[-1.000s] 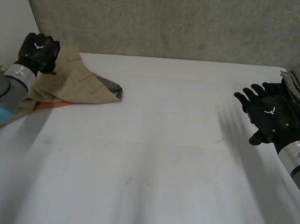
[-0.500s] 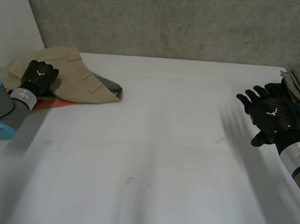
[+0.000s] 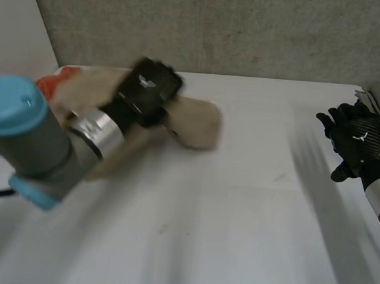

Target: Fold the laundry.

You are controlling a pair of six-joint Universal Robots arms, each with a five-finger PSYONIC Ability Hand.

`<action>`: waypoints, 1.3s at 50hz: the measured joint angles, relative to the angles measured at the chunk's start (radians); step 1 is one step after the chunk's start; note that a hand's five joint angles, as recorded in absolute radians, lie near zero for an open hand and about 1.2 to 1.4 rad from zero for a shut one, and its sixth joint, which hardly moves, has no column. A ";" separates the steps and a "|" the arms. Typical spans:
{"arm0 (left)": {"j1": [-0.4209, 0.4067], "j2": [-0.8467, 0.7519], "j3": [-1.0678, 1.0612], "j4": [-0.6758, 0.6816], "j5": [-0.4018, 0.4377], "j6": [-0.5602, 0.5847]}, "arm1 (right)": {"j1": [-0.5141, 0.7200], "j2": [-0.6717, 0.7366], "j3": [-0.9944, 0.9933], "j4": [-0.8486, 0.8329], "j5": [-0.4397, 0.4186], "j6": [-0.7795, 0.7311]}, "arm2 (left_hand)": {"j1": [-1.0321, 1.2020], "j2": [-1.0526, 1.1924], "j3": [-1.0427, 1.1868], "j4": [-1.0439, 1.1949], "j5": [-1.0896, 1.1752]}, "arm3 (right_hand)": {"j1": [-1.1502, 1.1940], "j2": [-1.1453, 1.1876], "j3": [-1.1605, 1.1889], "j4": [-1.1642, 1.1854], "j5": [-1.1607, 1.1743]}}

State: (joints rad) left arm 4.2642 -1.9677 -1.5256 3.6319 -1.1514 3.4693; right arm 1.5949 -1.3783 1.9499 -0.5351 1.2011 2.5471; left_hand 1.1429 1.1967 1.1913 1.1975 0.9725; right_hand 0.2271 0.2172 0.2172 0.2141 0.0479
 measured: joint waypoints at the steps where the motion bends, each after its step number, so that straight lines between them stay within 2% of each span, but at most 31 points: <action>1: -0.041 0.014 -0.038 -0.001 0.018 -0.001 | -0.001 -0.005 -0.001 0.011 0.002 0.000 | 0.000 0.000 0.000 0.000 0.000 | 0.000 0.000 0.000 0.000 0.000; 6: -0.168 0.008 -0.128 -0.007 0.060 0.004 | -0.007 -0.014 -0.004 0.036 0.000 0.000 | 0.000 -0.002 -0.002 -0.002 0.000 | 0.000 0.000 0.000 0.000 0.000; 9: -0.233 -0.020 -0.150 -0.018 0.070 0.010 | -0.010 -0.015 -0.004 0.042 -0.004 0.001 | -0.056 -0.093 -0.079 -0.085 -0.040 | 0.000 0.000 0.000 0.000 0.000; 10: -0.250 -0.028 -0.153 -0.024 0.071 0.013 | -0.011 -0.015 -0.004 0.043 -0.005 0.001 | -0.251 -0.289 -0.281 -0.271 -0.216 | 0.000 0.000 0.000 0.000 0.000; 12: -0.271 -0.037 -0.154 -0.037 0.069 0.021 | -0.011 -0.014 -0.004 0.044 -0.008 0.001 | -0.504 -0.530 -0.518 -0.522 -0.471 | 0.000 0.000 0.000 0.000 0.000; 14: -0.271 -0.037 -0.154 -0.037 0.069 0.021 | -0.011 -0.014 -0.004 0.044 -0.008 0.001 | -0.504 -0.530 -0.518 -0.522 -0.471 | 0.000 0.000 0.000 0.000 0.000; 15: -0.279 -0.024 -0.154 -0.058 0.061 0.035 | -0.011 -0.013 -0.007 0.045 -0.010 0.000 | -0.636 -0.667 -0.658 -0.672 -0.627 | 0.000 0.000 0.000 0.000 0.000; 18: -0.270 0.014 -0.157 -0.083 0.043 0.048 | -0.009 -0.012 -0.016 0.050 -0.011 -0.001 | -0.675 -0.720 -0.709 -0.730 -0.684 | 0.000 0.000 0.000 0.000 0.000; 23: -0.206 0.155 -0.180 -0.140 -0.067 0.054 | 0.016 -0.010 -0.098 0.131 -0.018 -0.001 | -0.755 -0.821 -0.815 -0.829 -0.788 | 0.000 0.000 0.000 0.000 0.000; 27: -0.137 0.282 -0.221 -0.182 -0.217 0.045 | 0.087 0.015 -0.230 0.263 -0.056 0.001 | -0.798 -0.868 -0.861 -0.874 -0.832 | 0.000 0.000 0.000 0.000 0.000; 33: -0.049 0.399 -0.309 -0.239 -0.443 -0.006 | 0.224 0.170 -0.520 0.483 -0.147 0.023 | -0.866 -0.926 -0.920 -0.930 -0.890 | 0.000 0.000 0.000 0.000 0.000; 37: -0.006 0.427 -0.377 -0.288 -0.540 -0.062 | 0.298 0.301 -0.689 0.569 -0.203 0.036 | -0.866 -0.926 -0.920 -0.930 -0.890 | 0.000 0.000 0.000 0.000 0.000; 40: 0.029 0.429 -0.426 -0.326 -0.566 -0.099 | 0.348 0.406 -0.798 0.610 -0.242 0.041 | -0.866 -0.926 -0.920 -0.930 -0.890 | 0.000 0.000 0.000 0.000 0.000; 44: 0.073 0.420 -0.474 -0.358 -0.555 -0.128 | 0.400 0.514 -0.885 0.633 -0.271 0.043 | -0.866 -0.926 -0.920 -0.930 -0.890 | 0.000 0.000 0.000 0.000 0.000; 50: 0.131 0.349 -0.498 -0.369 -0.445 -0.135 | 0.462 0.625 -0.940 0.635 -0.266 0.043 | -0.866 -0.926 -0.920 -0.930 -0.890 | 0.016 0.014 0.024 0.026 0.021; 53: 0.146 0.295 -0.489 -0.368 -0.382 -0.131 | 0.482 0.665 -0.963 0.631 -0.249 0.043 | -0.866 -0.925 -0.919 -0.930 -0.890 | 0.170 0.180 0.182 0.175 0.172; 56: 0.152 0.247 -0.477 -0.367 -0.343 -0.127 | 0.494 0.693 -0.986 0.623 -0.223 0.044 | -0.862 -0.923 -0.917 -0.927 -0.877 | 0.559 0.561 0.554 0.554 0.518; 57: 0.153 0.225 -0.470 -0.367 -0.331 -0.126 | 0.497 0.701 -0.997 0.618 -0.209 0.044 | -0.862 -0.923 -0.917 -0.927 -0.873 | 0.753 0.778 0.765 0.768 0.731; 58: 0.154 0.211 -0.465 -0.366 -0.325 -0.125 | 0.499 0.704 -1.003 0.614 -0.198 0.044 | -0.862 -0.923 -0.917 -0.927 -0.868 | 0.837 0.887 0.870 0.875 0.832; 60: 0.153 0.184 -0.453 -0.365 -0.319 -0.123 | 0.501 0.698 -1.010 0.607 -0.180 0.045 | -0.862 -0.923 -0.917 -0.927 -0.868 | 0.885 0.956 0.939 0.959 0.913; 65: 0.150 0.140 -0.421 -0.360 -0.318 -0.121 | 0.497 0.613 -0.977 0.595 -0.131 0.050 | -0.813 -0.869 -0.866 -0.868 -0.812 | 0.885 0.956 0.941 0.977 0.914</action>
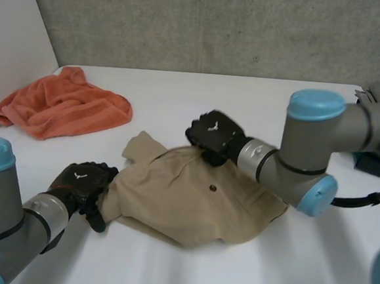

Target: Fold the laundry.

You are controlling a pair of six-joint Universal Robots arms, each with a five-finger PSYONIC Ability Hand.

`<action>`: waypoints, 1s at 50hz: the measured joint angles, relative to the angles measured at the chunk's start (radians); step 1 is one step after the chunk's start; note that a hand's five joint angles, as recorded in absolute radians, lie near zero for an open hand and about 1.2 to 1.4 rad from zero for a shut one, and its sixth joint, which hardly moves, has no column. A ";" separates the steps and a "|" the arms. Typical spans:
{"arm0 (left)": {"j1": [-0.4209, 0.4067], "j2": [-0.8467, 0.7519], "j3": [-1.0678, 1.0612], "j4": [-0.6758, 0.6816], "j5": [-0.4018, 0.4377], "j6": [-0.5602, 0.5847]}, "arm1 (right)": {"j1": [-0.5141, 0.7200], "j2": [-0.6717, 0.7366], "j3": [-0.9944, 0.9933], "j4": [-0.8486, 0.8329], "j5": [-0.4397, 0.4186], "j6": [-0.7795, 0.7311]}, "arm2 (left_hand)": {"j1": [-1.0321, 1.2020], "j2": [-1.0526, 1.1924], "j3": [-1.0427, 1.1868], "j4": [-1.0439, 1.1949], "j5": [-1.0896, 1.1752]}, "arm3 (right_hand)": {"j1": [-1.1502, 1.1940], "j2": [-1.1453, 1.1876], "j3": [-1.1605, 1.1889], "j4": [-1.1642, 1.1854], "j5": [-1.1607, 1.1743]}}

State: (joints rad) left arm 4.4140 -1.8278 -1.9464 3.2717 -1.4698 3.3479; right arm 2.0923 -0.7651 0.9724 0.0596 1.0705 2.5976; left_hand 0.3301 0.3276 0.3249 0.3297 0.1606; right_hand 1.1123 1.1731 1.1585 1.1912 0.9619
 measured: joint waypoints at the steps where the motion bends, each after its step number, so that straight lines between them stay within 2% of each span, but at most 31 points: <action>1: -0.001 -0.006 0.007 0.002 -0.001 0.000 | -0.002 -0.030 0.019 -0.001 0.010 0.001 | 0.027 0.023 0.023 0.023 0.022 | 0.000 0.000 0.000 0.001 0.000; 4: -0.005 -0.015 0.024 0.011 -0.002 0.001 | -0.013 -0.116 0.082 -0.002 0.030 0.004 | 0.062 0.057 0.057 0.054 0.052 | 0.000 0.000 0.008 0.003 0.008; 10: -0.026 -0.016 0.063 0.076 -0.005 0.004 | -0.062 -0.300 0.251 0.006 0.051 0.001 | 0.811 0.768 0.765 0.765 0.750 | 0.000 0.000 0.018 0.005 0.010; 12: -0.038 -0.007 0.076 0.101 -0.009 0.008 | -0.076 -0.342 0.290 0.010 0.055 -0.001 | 0.834 0.855 0.851 0.852 0.813 | 0.000 0.000 0.018 0.005 0.010; 15: -0.058 0.029 0.098 0.128 -0.017 0.019 | -0.107 -0.417 0.339 0.020 0.067 -0.004 | 0.834 0.866 0.863 0.867 0.813 | 0.000 0.000 0.018 0.005 0.010; 22: -0.088 0.214 0.169 0.141 -0.019 0.056 | -0.183 -0.603 0.371 0.083 0.110 -0.009 | 0.834 0.867 0.863 0.867 0.813 | 0.000 0.000 0.030 0.006 0.010; 27: -0.095 0.348 0.263 0.091 -0.009 0.073 | -0.219 -0.771 0.336 0.166 0.149 -0.014 | 0.834 0.868 0.864 0.867 0.813 | 0.000 0.000 0.032 0.006 0.010; 29: -0.096 0.354 0.272 0.085 -0.008 0.074 | -0.221 -0.783 0.332 0.172 0.152 -0.015 | 0.834 0.868 0.864 0.867 0.813 | 0.000 0.000 0.032 0.007 0.010; 33: -0.101 0.375 0.392 -0.011 0.020 0.076 | -0.244 -0.882 0.296 0.246 0.182 -0.035 | 0.834 0.870 0.868 0.868 0.813 | 0.000 0.000 0.032 0.008 0.047; 38: -0.104 0.300 0.481 -0.066 0.045 0.077 | -0.248 -0.866 0.283 0.287 0.200 -0.085 | 0.834 0.870 0.868 0.868 0.813 | 0.000 0.000 0.032 0.008 0.048; 40: -0.106 0.220 0.528 -0.078 0.051 0.078 | -0.242 -0.822 0.278 0.296 0.210 -0.111 | 0.834 0.870 0.868 0.868 0.813 | 0.000 0.004 0.032 0.008 0.049; 44: -0.108 0.089 0.600 -0.078 0.052 0.080 | -0.220 -0.703 0.252 0.300 0.239 -0.143 | 0.834 0.870 0.868 0.868 0.813 | 0.000 0.004 0.032 0.008 0.050; 46: -0.109 -0.022 0.668 -0.074 0.051 0.083 | -0.198 -0.589 0.213 0.298 0.270 -0.151 | 0.834 0.870 0.868 0.868 0.813 | 0.000 0.004 0.032 0.008 0.050; 50: -0.114 -0.144 0.756 -0.052 0.051 0.089 | -0.180 -0.451 0.152 0.279 0.307 -0.148 | 0.834 0.870 0.868 0.868 0.813 | 0.000 0.004 0.032 0.008 0.050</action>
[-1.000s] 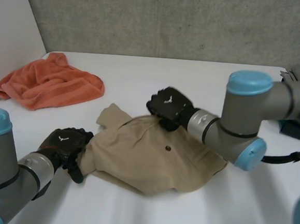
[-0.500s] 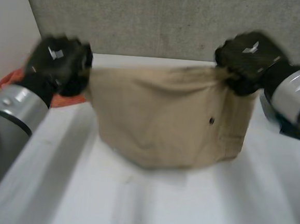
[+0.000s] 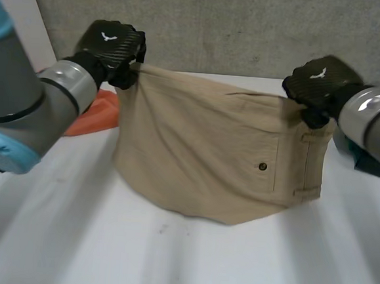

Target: Fold the laundry.

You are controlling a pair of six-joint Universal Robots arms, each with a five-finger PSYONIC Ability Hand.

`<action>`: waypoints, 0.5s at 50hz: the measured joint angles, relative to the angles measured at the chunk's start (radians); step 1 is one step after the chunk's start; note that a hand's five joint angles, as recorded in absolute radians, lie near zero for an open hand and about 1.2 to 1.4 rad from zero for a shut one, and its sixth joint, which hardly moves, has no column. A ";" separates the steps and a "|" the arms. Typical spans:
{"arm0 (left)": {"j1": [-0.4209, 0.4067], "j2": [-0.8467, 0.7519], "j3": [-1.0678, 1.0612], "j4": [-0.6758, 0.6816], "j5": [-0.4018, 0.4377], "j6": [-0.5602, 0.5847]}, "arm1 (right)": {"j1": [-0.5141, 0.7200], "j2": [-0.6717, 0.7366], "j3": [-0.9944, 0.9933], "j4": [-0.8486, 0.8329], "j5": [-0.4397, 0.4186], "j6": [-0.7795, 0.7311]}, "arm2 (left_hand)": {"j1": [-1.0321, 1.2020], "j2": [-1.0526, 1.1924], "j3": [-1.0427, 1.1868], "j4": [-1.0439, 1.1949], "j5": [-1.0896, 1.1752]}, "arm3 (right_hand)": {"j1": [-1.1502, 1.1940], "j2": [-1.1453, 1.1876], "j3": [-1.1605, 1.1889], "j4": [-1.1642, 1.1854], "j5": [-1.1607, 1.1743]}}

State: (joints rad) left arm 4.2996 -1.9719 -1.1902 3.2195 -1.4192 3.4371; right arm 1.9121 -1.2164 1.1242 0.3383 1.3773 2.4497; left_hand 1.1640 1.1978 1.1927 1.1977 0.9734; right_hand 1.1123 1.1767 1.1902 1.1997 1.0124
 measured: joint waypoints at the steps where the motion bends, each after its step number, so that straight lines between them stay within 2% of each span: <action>1: -0.001 -0.023 0.018 0.012 0.000 0.002 | 0.002 0.029 -0.017 -0.011 0.006 0.002 | 0.000 0.000 0.000 0.000 0.000 | 0.000 0.000 0.000 0.000 0.000; 5: -0.007 -0.113 0.106 0.108 -0.003 0.016 | 0.006 0.145 -0.107 -0.114 0.038 0.021 | 0.000 0.000 0.000 0.000 0.000 | 0.000 0.000 0.000 0.000 0.000; 9: -0.010 -0.172 0.220 0.257 -0.017 0.039 | 0.008 0.217 -0.207 -0.330 0.081 0.049 | 0.000 0.000 0.000 0.001 0.000 | 0.000 0.000 0.001 0.000 0.000; 14: -0.012 -0.187 0.355 0.449 -0.059 0.059 | 0.017 0.223 -0.283 -0.694 0.124 0.083 | 0.000 0.000 0.001 0.003 0.000 | 0.000 0.000 0.001 0.000 0.000; 16: -0.014 -0.174 0.376 0.489 -0.071 0.061 | 0.025 0.209 -0.291 -0.780 0.130 0.091 | 0.000 0.000 0.001 0.003 0.000 | 0.000 0.000 0.001 0.000 0.000; 20: -0.020 -0.127 0.356 0.529 -0.085 0.059 | 0.045 0.174 -0.286 -0.852 0.129 0.106 | 0.000 0.000 0.001 0.004 0.012 | 0.000 0.000 0.001 0.001 0.007; 25: -0.023 -0.053 0.208 0.537 -0.087 0.055 | 0.058 0.138 -0.230 -0.797 0.113 0.126 | 0.000 0.000 0.001 0.004 0.014 | 0.000 0.000 0.001 0.001 0.007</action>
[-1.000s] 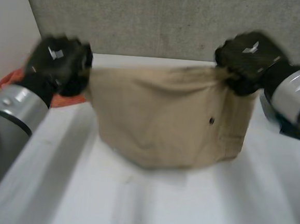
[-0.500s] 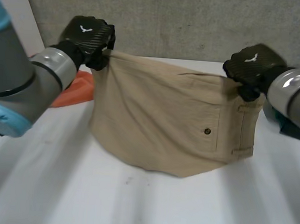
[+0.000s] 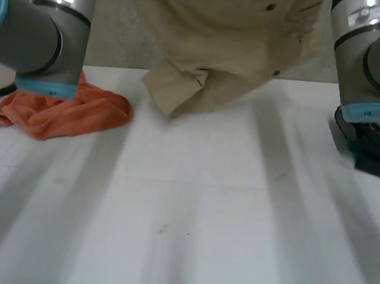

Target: Fold the laundry.

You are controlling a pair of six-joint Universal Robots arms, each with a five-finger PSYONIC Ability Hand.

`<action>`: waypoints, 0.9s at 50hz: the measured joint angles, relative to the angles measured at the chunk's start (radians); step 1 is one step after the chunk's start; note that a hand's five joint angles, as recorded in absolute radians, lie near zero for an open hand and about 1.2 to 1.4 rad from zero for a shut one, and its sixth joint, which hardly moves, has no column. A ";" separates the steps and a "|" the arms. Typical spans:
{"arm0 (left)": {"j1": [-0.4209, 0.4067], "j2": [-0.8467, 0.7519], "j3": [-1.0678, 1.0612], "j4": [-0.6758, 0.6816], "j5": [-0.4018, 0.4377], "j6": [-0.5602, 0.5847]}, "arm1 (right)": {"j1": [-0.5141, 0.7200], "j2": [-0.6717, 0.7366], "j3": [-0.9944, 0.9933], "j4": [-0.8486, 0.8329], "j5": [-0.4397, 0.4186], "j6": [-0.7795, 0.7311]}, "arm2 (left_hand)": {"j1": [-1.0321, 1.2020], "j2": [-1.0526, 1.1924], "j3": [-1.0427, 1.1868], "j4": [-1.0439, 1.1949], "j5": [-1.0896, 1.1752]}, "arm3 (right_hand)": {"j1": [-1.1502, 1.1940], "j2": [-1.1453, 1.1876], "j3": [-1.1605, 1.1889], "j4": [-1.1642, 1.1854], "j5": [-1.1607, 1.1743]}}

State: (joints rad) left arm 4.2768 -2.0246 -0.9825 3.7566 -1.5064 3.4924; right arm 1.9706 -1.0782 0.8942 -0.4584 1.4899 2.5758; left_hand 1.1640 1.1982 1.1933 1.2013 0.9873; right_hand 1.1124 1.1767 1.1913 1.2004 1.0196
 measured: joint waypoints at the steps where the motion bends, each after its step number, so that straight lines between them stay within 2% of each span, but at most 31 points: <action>1: 0.000 0.000 0.000 0.000 0.000 0.000 | 0.000 0.000 0.000 0.000 0.000 0.000 | 0.000 0.000 0.000 0.000 0.000 | 0.000 0.000 0.000 0.000 0.000; 8: -0.007 0.044 -0.259 -0.014 0.008 -0.001 | -0.003 0.011 0.174 0.083 -0.015 0.009 | 0.000 0.001 0.000 0.000 0.000 | 0.000 0.004 0.004 0.000 0.000; 17: -0.036 -0.019 -0.518 -0.032 0.010 0.003 | -0.008 0.108 0.384 0.136 -0.012 0.000 | 0.000 0.001 0.001 0.000 0.000 | 0.000 0.006 0.007 0.000 0.000; 26: -0.055 0.040 -0.682 -0.153 0.008 0.003 | -0.009 0.080 0.514 0.275 -0.021 -0.022 | 0.000 0.001 0.002 0.000 0.000 | 0.000 0.012 0.007 0.000 0.000; 32: -0.084 0.243 -0.780 -0.420 0.009 0.011 | -0.014 -0.099 0.644 0.474 -0.022 -0.126 | 0.000 0.003 0.002 0.000 0.000 | 0.000 0.019 0.013 0.000 0.000; 36: -0.118 0.363 -0.813 -0.656 0.010 0.034 | -0.025 -0.249 0.751 0.630 -0.016 -0.240 | 0.000 0.004 0.002 0.000 0.000 | 0.000 0.019 0.013 0.000 0.000; 40: -0.154 0.441 -0.827 -0.884 0.012 0.059 | -0.039 -0.403 0.867 0.768 -0.018 -0.354 | 0.000 0.004 0.002 0.000 0.000 | 0.000 0.019 0.013 0.000 0.000; 43: -0.187 0.468 -0.827 -1.013 0.012 0.071 | -0.048 -0.488 0.928 0.828 -0.024 -0.410 | 0.000 0.004 0.002 0.000 0.000 | 0.000 0.019 0.013 0.000 0.000; 45: -0.202 0.472 -0.825 -1.050 0.011 0.074 | -0.052 -0.518 0.950 0.844 -0.029 -0.428 | 0.000 0.004 0.002 0.000 0.000 | 0.000 0.019 0.013 0.000 0.000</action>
State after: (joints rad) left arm 4.0744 -1.5528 -1.8073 2.7065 -1.4952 3.5669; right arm 1.9190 -1.5965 1.8437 0.3857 1.4613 2.1479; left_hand 1.1640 1.2026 1.1957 1.2017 0.9873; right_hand 1.1124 1.1961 1.2041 1.2005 1.0196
